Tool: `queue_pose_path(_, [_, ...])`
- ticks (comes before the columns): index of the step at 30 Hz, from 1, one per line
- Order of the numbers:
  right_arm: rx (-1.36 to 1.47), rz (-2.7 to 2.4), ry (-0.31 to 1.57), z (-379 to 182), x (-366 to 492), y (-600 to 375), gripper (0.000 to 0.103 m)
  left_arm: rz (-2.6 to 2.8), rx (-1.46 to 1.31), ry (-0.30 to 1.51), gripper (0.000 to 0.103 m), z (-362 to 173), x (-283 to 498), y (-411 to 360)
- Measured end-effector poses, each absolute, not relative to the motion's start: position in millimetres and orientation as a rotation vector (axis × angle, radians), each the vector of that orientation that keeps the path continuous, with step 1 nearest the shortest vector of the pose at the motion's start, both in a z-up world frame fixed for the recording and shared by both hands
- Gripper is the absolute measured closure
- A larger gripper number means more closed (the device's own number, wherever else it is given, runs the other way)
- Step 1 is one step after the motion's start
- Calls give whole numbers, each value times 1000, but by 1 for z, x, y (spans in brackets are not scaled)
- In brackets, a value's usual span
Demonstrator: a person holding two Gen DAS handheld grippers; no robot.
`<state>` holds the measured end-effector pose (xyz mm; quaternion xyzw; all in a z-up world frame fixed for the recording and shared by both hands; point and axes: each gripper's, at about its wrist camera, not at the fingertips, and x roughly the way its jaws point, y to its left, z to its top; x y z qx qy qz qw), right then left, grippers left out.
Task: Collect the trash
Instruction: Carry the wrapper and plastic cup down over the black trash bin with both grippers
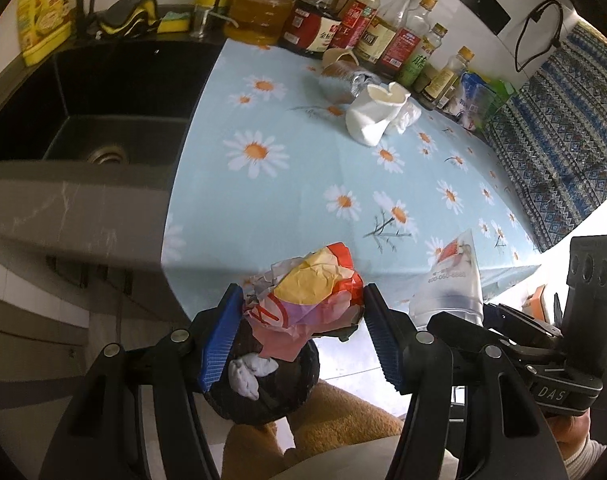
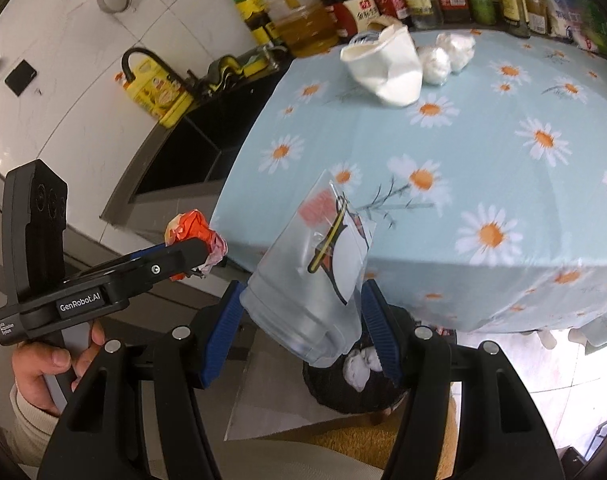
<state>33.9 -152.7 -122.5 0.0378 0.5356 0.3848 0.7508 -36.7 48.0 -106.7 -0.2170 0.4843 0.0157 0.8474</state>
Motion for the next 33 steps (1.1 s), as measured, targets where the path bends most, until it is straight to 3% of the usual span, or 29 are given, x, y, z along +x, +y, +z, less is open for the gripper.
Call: queue_pose_path(33, [-18, 856, 1502, -238, 6, -135, 42, 119, -663, 1385, 44, -281, -88, 37])
